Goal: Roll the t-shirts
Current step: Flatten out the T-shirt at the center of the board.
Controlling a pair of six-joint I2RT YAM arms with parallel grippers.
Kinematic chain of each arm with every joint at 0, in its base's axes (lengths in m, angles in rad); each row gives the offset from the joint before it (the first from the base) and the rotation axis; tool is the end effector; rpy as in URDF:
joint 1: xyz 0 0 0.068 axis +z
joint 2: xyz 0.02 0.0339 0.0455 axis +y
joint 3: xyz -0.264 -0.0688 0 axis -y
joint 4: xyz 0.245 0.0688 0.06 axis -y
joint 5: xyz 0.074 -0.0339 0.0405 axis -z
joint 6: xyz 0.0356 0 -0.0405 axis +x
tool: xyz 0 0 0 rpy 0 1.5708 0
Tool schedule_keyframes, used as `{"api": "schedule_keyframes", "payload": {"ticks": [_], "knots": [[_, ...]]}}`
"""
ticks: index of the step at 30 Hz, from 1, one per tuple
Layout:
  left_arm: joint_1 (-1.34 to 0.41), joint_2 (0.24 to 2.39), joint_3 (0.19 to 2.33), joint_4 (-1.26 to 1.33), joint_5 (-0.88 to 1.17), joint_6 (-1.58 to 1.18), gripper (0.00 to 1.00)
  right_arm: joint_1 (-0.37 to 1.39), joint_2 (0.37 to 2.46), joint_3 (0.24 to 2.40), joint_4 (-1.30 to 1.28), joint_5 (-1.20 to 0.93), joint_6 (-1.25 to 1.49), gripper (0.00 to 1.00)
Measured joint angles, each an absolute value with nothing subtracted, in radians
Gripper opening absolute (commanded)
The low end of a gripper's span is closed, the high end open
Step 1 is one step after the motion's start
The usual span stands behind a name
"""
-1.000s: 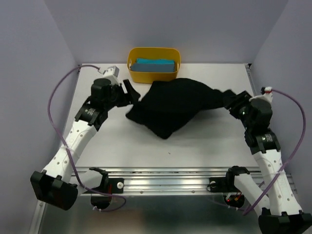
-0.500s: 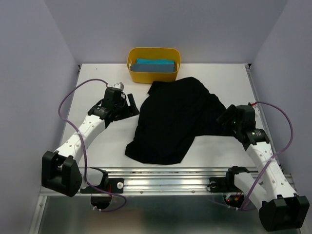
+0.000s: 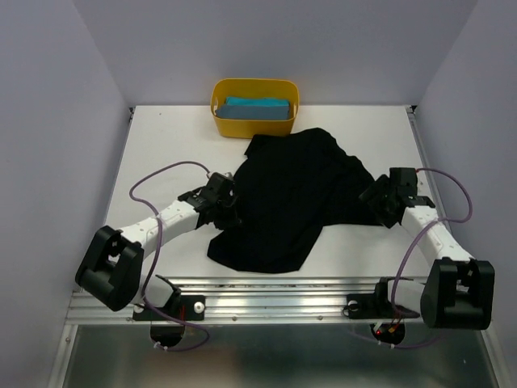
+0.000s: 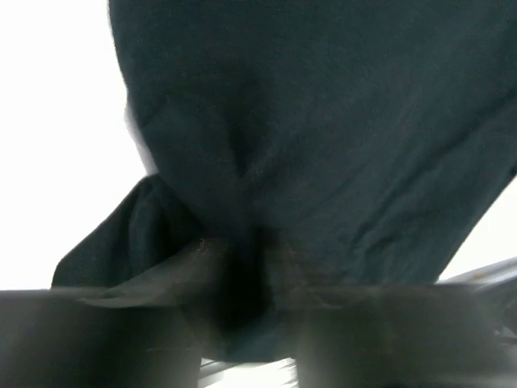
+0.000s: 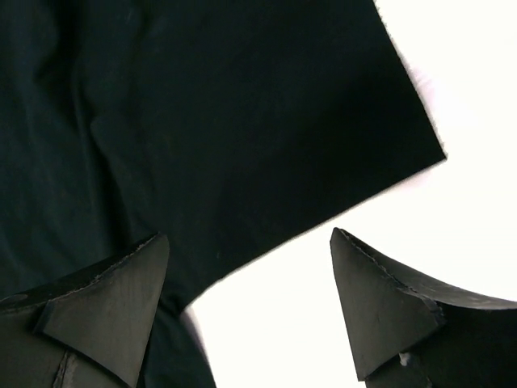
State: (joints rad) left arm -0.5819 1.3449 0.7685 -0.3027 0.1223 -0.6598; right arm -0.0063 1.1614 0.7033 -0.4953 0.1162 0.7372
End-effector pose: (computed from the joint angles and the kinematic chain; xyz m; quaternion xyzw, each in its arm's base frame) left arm 0.2221 -0.1513 0.2034 -0.0159 0.9391 -0.2436 0.2418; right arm 0.2245 -0.0055 0.2120 0.3619 0.8797 0.0567 0.3030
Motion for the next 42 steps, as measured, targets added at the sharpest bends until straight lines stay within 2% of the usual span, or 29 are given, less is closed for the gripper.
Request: {"api": "schedule_keyframes", "payload": {"ticks": [1, 7, 13, 17, 18, 19, 20, 23, 24, 26, 27, 29, 33, 35, 36, 40, 42], "knots": [[-0.582, 1.361, 0.773, -0.305, 0.115, -0.659, 0.0, -0.044, 1.179, 0.7, -0.475, 0.086, 0.737, 0.83], [-0.559, 1.444, 0.878, -0.334, 0.065, -0.625, 0.0, -0.241, 1.262, 0.622, -0.365, -0.065, 0.741, 0.76], [-0.411, 1.456, 0.992, -0.333, 0.025, -0.575, 0.0, -0.247, 1.304, 0.588, -0.272, -0.115, 0.745, 0.57], [-0.303, 1.542, 1.11, -0.334, 0.001, -0.541, 0.0, -0.197, 1.308, 0.547, -0.181, -0.131, 0.743, 0.22], [-0.289, 1.578, 1.152, -0.336, -0.006, -0.527, 0.0, -0.166, 1.312, 0.545, -0.175, -0.13, 0.74, 0.07], [-0.282, 1.603, 1.178, -0.337, -0.01, -0.517, 0.0, -0.145, 1.317, 0.545, -0.169, -0.13, 0.741, 0.03], [-0.274, 1.644, 1.222, -0.348, -0.014, -0.503, 0.0, -0.128, 1.322, 0.545, -0.161, -0.13, 0.739, 0.01], [-0.256, 1.751, 1.345, -0.369, -0.018, -0.464, 0.16, -0.065, 1.333, 0.543, -0.139, -0.131, 0.749, 0.01], [-0.251, 1.782, 1.379, -0.372, -0.017, -0.453, 0.34, -0.048, 1.333, 0.541, -0.133, -0.131, 0.756, 0.01], [-0.241, 1.834, 1.45, -0.393, -0.017, -0.434, 0.47, -0.024, 1.324, 0.527, -0.118, -0.131, 0.769, 0.01], [-0.234, 1.852, 1.483, -0.402, -0.018, -0.422, 0.62, -0.011, 1.311, 0.516, -0.119, -0.13, 0.778, 0.01], [-0.226, 1.865, 1.533, -0.418, -0.024, -0.41, 0.71, 0.002, 1.262, 0.48, -0.124, -0.13, 0.794, 0.01], [-0.217, 1.816, 1.555, -0.432, -0.041, -0.4, 0.71, 0.007, 1.135, 0.413, -0.154, -0.112, 0.818, 0.01], [-0.217, 1.735, 1.504, -0.432, -0.051, -0.402, 0.68, 0.007, 1.098, 0.402, -0.169, -0.105, 0.824, 0.01], [-0.218, 1.701, 1.477, -0.433, -0.054, -0.403, 0.63, 0.007, 1.081, 0.4, -0.179, -0.101, 0.827, 0.01], [-0.233, 1.466, 1.245, -0.435, -0.076, -0.447, 0.62, 0.007, 1.085, 0.4, -0.188, -0.09, 0.827, 0.01], [-0.27, 1.353, 1.109, -0.439, -0.074, -0.489, 0.65, 0.007, 1.103, 0.403, -0.196, -0.086, 0.825, 0.01]]}}
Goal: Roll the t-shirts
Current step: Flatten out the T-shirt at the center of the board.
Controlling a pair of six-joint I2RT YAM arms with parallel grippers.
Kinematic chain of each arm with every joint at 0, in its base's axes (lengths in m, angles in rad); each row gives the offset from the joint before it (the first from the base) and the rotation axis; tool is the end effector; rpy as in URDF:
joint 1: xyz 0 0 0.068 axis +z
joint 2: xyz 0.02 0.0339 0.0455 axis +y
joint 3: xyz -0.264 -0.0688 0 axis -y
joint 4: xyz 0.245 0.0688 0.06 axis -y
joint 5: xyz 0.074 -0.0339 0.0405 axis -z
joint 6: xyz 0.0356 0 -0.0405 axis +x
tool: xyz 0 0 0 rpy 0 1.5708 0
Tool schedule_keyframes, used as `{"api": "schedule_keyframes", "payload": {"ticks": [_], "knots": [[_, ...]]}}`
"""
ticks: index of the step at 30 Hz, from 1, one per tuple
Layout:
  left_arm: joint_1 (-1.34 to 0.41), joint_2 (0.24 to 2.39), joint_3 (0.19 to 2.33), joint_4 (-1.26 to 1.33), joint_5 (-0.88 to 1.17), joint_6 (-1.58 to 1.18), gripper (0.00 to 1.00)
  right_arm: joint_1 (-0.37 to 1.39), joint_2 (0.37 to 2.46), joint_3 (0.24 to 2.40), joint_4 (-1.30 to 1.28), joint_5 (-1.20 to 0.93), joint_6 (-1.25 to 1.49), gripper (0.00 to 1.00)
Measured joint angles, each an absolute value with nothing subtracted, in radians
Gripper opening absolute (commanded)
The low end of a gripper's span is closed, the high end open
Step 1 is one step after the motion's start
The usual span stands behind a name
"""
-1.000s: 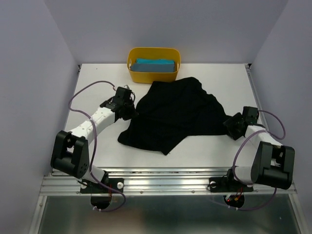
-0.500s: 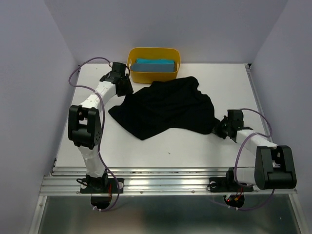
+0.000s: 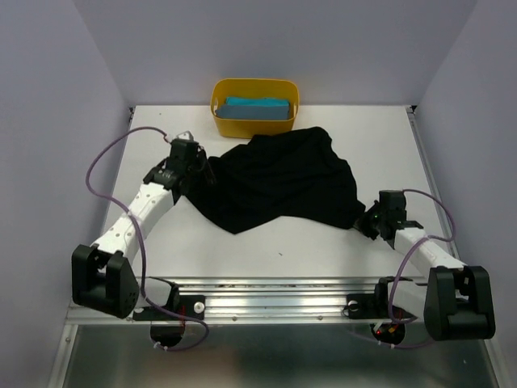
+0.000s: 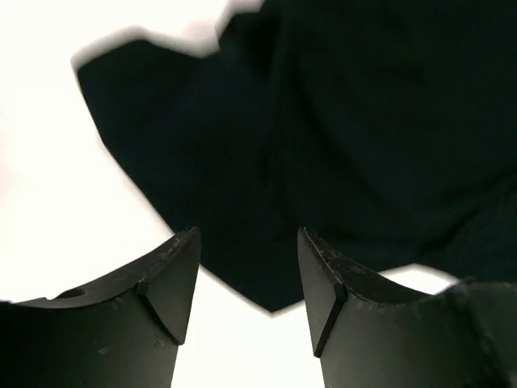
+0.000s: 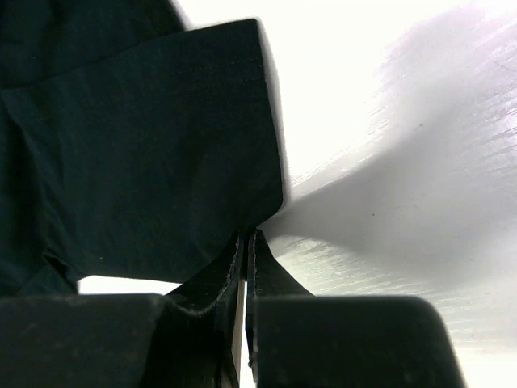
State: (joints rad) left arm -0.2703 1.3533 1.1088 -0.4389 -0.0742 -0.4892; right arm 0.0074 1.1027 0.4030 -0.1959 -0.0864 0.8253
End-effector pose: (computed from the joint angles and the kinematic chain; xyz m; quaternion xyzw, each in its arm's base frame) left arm 0.2900 -0.0776 0.3010 -0.1144 0.8954 -0.1279 0.4108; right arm 0.1954 0.0045 0.1518 0.3617 0.8706 0.1711 0.2862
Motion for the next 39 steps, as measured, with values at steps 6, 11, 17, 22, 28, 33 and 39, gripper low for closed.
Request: {"api": "schedule_keyframes", "payload": {"ticks": [6, 11, 17, 22, 28, 33, 39], "knots": [[-0.432, 1.241, 0.823, -0.427, -0.065, -0.683, 0.78, 0.007, 1.147, 0.439, -0.205, -0.085, 0.813, 0.01], [-0.431, 1.259, 0.707, -0.393, -0.093, -0.812, 0.79, 0.007, 1.153, 0.462, -0.206, -0.083, 0.804, 0.01], [-0.43, 1.361, 0.699, -0.302, -0.13, -0.859, 0.61, 0.007, 1.149, 0.464, -0.21, -0.083, 0.801, 0.01], [-0.43, 1.417, 0.696, -0.247, -0.156, -0.865, 0.22, 0.007, 1.131, 0.464, -0.219, -0.076, 0.801, 0.01], [-0.41, 1.472, 0.775, -0.268, -0.193, -0.825, 0.0, 0.007, 1.119, 0.465, -0.228, -0.075, 0.801, 0.01], [-0.337, 1.446, 0.991, -0.359, -0.231, -0.734, 0.0, 0.007, 1.127, 0.566, -0.278, -0.065, 0.779, 0.01], [-0.245, 1.415, 1.383, -0.465, -0.245, -0.576, 0.0, 0.01, 1.16, 0.863, -0.288, -0.068, 0.739, 0.01]]}}
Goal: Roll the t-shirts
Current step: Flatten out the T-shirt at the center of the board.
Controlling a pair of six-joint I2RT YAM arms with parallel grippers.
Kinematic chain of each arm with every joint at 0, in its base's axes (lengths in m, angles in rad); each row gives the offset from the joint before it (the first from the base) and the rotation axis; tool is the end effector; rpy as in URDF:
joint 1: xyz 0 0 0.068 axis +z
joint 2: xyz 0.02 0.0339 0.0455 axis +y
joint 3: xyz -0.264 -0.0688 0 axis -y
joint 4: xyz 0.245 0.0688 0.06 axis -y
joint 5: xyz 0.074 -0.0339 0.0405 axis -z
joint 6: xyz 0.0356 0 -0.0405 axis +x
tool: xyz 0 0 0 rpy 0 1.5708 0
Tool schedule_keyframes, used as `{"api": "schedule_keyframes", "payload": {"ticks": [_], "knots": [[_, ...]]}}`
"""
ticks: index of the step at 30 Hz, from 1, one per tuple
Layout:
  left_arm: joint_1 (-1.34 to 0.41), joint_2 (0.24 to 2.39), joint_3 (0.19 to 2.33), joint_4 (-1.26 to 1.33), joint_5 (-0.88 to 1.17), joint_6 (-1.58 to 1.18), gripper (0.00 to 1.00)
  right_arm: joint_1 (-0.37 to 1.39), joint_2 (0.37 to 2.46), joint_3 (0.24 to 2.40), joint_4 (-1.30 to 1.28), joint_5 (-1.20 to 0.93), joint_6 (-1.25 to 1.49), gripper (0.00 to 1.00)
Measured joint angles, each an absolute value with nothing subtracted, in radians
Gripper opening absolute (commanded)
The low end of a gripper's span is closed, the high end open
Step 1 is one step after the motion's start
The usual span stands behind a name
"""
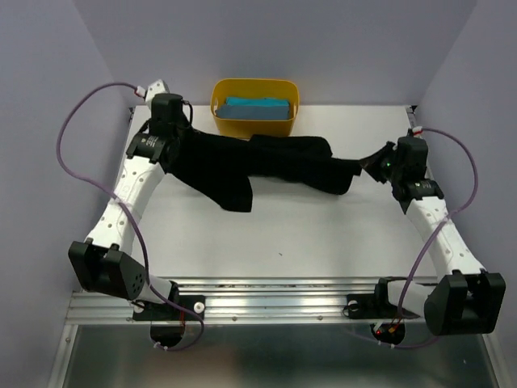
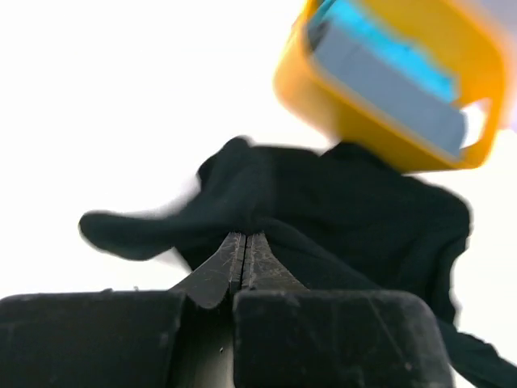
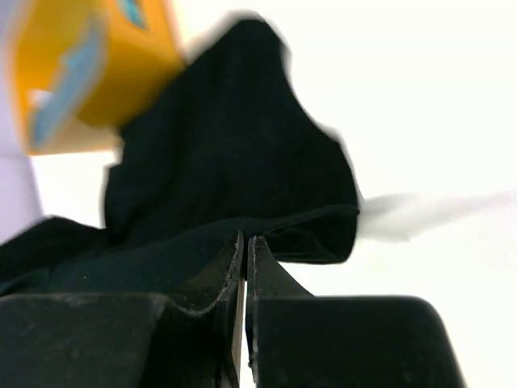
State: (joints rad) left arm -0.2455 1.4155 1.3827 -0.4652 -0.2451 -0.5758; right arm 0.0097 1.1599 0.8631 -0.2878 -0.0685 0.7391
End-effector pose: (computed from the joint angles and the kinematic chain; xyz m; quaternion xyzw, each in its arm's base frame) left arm 0.3138 -0.0697 0.3744 -0.2019 0.8312 -0.1061 0.5070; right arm 0.2577 0.0049 0.2808 0.2989 0.8282 0.2011 0.4293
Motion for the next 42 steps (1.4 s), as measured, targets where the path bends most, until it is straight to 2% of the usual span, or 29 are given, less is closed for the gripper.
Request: {"api": "schedule_keyframes", "payload": {"ticks": [3, 6, 7, 8, 9, 10, 11, 12, 14, 15, 18, 20, 21, 23, 24, 25, 27, 30, 32, 33, 34, 36, 42], "knots": [[-0.243, 1.404, 1.54, -0.501, -0.244, -0.498, 0.0, 0.015, 1.128, 0.984, -0.279, -0.068, 0.703, 0.01], [-0.245, 1.362, 1.582, -0.545, -0.228, -0.422, 0.01, 0.015, 1.047, 1.02, -0.284, -0.067, 0.663, 0.01], [-0.245, 1.348, 1.579, -0.564, -0.219, -0.402, 0.07, 0.015, 1.017, 1.019, -0.29, -0.068, 0.651, 0.01], [-0.245, 1.338, 1.571, -0.574, -0.211, -0.387, 0.18, 0.015, 0.996, 1.017, -0.296, -0.068, 0.643, 0.01], [-0.245, 1.312, 1.533, -0.585, -0.199, -0.373, 0.59, 0.015, 0.949, 1.002, -0.311, -0.069, 0.634, 0.07], [-0.245, 1.298, 1.501, -0.598, -0.189, -0.358, 0.8, 0.015, 0.913, 0.979, -0.322, -0.071, 0.63, 0.21], [-0.245, 1.279, 1.447, -0.601, -0.186, -0.354, 0.92, 0.015, 0.887, 0.954, -0.327, -0.071, 0.625, 0.38], [-0.244, 1.271, 1.413, -0.612, -0.185, -0.341, 0.96, 0.015, 0.855, 0.91, -0.347, -0.067, 0.626, 0.54], [-0.237, 1.27, 1.323, -0.638, -0.176, -0.341, 0.96, 0.014, 0.813, 0.826, -0.4, -0.04, 0.645, 0.71], [-0.233, 1.278, 1.292, -0.649, -0.172, -0.341, 0.96, 0.014, 0.806, 0.803, -0.415, -0.033, 0.646, 0.76], [-0.229, 1.304, 1.253, -0.675, -0.164, -0.342, 0.92, 0.014, 0.812, 0.712, -0.518, 0.009, 0.672, 0.77], [-0.227, 1.308, 1.251, -0.677, -0.163, -0.348, 0.84, 0.014, 0.833, 0.689, -0.566, 0.032, 0.688, 0.77], [-0.227, 1.307, 1.251, -0.672, -0.165, -0.353, 0.76, 0.014, 0.838, 0.689, -0.575, 0.041, 0.691, 0.77], [-0.226, 1.305, 1.246, -0.663, -0.167, -0.367, 0.69, 0.014, 0.85, 0.698, -0.575, 0.056, 0.694, 0.76], [-0.224, 1.304, 1.236, -0.653, -0.166, -0.378, 0.62, 0.014, 0.858, 0.705, -0.575, 0.06, 0.694, 0.76], [-0.221, 1.303, 1.219, -0.642, -0.165, -0.385, 0.49, 0.014, 0.873, 0.716, -0.569, 0.061, 0.694, 0.75], [-0.221, 1.291, 1.135, -0.599, -0.148, -0.42, 0.46, 0.014, 0.896, 0.728, -0.553, 0.057, 0.69, 0.75], [-0.221, 1.275, 0.992, -0.562, -0.113, -0.477, 0.48, 0.014, 0.935, 0.731, -0.522, 0.032, 0.677, 0.73], [-0.223, 1.266, 0.889, -0.548, -0.088, -0.532, 0.64, 0.014, 0.974, 0.731, -0.502, -0.002, 0.669, 0.71], [-0.224, 1.262, 0.843, -0.535, -0.084, -0.556, 0.77, 0.014, 1.003, 0.73, -0.491, -0.02, 0.665, 0.7], [-0.226, 1.258, 0.796, -0.521, -0.084, -0.588, 0.82, 0.014, 1.021, 0.73, -0.484, -0.034, 0.664, 0.7], [-0.228, 1.252, 0.732, -0.508, -0.084, -0.64, 0.85, 0.014, 1.087, 0.722, -0.455, -0.066, 0.662, 0.7], [-0.228, 1.217, 0.661, -0.471, -0.107, -0.754, 0.8, 0.014, 1.204, 0.711, -0.426, -0.082, 0.656, 0.71]]}}
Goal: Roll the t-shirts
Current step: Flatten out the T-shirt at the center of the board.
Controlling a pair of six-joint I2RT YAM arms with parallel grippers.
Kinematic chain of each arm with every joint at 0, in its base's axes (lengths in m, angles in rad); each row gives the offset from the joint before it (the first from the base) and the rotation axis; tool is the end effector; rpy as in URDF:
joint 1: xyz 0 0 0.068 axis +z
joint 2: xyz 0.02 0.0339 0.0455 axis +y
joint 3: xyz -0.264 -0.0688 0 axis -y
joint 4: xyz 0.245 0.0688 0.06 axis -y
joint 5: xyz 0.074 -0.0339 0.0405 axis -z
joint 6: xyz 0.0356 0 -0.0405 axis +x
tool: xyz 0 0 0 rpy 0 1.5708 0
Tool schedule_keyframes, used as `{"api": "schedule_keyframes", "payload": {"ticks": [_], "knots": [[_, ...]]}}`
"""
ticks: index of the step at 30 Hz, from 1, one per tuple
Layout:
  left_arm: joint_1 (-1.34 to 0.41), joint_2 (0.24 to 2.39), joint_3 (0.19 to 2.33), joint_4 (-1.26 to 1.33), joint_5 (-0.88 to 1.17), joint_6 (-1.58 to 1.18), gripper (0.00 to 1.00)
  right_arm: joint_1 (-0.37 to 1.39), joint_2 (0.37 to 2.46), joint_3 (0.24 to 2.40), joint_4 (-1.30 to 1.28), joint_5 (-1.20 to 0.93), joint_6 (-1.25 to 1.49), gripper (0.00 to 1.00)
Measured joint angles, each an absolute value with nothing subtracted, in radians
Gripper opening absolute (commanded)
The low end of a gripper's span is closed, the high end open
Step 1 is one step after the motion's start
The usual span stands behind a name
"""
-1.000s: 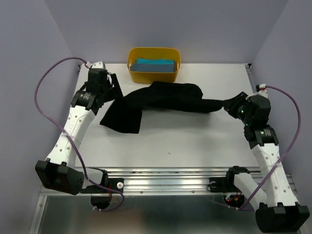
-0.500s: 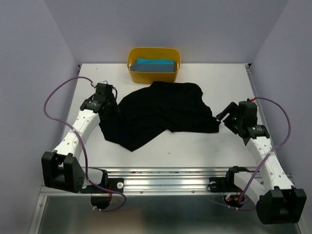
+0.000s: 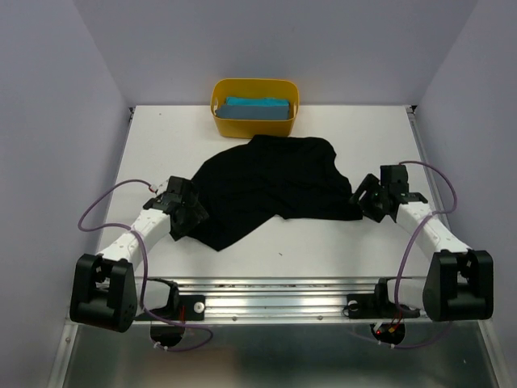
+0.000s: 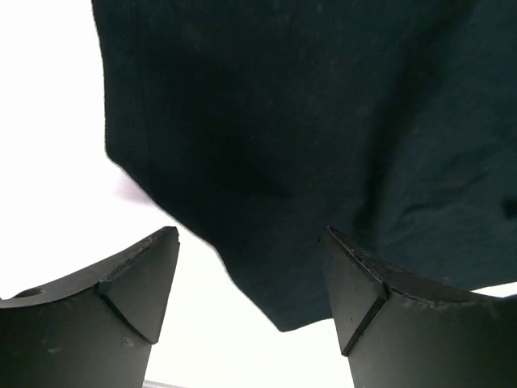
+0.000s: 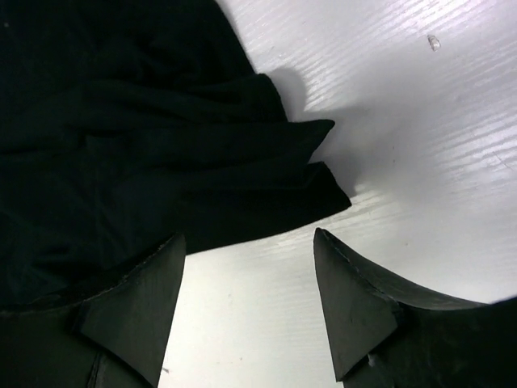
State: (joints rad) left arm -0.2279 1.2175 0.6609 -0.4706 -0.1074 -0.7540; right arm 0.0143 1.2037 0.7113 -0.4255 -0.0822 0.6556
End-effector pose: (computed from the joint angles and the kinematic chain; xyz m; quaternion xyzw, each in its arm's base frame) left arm 0.2200 -0.0471 0.1891 -0.2640 0.9251 -0.0808 0.2608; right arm 0.2359 0.0063 0.2100 0.2858 0.9023 0.1421 0.2898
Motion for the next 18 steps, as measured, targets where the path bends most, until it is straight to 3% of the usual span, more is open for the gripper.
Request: {"api": "schedule_keyframes", "payload": {"ticks": [3, 8, 9, 10, 12, 13, 15, 18], "knots": [[-0.228, 1.211, 0.643, -0.435, -0.113, -0.79, 0.8, 0.014, 1.271, 0.716, -0.404, -0.074, 0.649, 0.74], [-0.228, 1.244, 0.611, -0.38, -0.117, -0.815, 0.66, 0.014, 1.357, 0.717, -0.375, -0.067, 0.651, 0.72], [-0.228, 1.254, 0.609, -0.375, -0.121, -0.817, 0.63, 0.014, 1.37, 0.717, -0.365, -0.064, 0.651, 0.66], [-0.228, 1.269, 0.609, -0.368, -0.128, -0.816, 0.54, 0.014, 1.381, 0.717, -0.357, -0.063, 0.651, 0.5], [-0.228, 1.28, 0.611, -0.352, -0.142, -0.813, 0.41, 0.014, 1.409, 0.719, -0.329, -0.059, 0.653, 0.35], [-0.228, 1.292, 0.616, -0.348, -0.151, -0.812, 0.25, 0.014, 1.419, 0.722, -0.325, -0.057, 0.652, 0.22], [-0.228, 1.312, 0.627, -0.34, -0.162, -0.803, 0.0, 0.014, 1.447, 0.734, -0.315, -0.049, 0.653, 0.07], [-0.228, 1.357, 0.672, -0.344, -0.182, -0.79, 0.0, 0.014, 1.466, 0.758, -0.312, -0.045, 0.654, 0.01]]}}
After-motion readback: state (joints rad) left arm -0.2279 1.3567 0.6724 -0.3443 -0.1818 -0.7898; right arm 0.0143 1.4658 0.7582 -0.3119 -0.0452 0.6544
